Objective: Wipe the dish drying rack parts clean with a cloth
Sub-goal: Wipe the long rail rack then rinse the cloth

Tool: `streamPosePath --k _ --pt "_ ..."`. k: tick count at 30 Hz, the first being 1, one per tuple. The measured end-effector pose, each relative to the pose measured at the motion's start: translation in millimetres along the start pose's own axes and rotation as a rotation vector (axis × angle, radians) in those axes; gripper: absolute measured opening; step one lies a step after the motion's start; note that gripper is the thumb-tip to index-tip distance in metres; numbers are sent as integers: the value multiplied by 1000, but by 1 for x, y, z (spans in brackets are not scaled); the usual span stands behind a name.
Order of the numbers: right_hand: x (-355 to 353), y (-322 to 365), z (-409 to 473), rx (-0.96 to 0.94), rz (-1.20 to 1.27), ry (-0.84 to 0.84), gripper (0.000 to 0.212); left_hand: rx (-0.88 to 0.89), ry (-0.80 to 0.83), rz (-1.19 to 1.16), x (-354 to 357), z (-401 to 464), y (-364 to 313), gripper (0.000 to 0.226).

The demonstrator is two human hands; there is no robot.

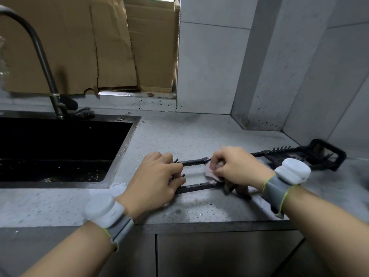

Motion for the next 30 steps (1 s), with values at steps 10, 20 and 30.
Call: streamPosePath --k 10,20,30 --pt "-47 2 37 -53 90 -318 20 3 -22 -7 -1 0 -1 22" --pt "0 -24 50 -4 -38 42 11 19 -27 2 0 -2 -1 23" --pt "4 43 72 -219 79 -106 25 30 -59 17 0 0 -2 24"
Point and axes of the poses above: each hand's wrist, its own z-axis towards the middle knuckle, its own x-axis out of the palm, y = z × x, the point moved 9 cm from there along z, towards the middle knuckle, and after that the axes turned 15 degrees about -x, right-handed, at the moved point
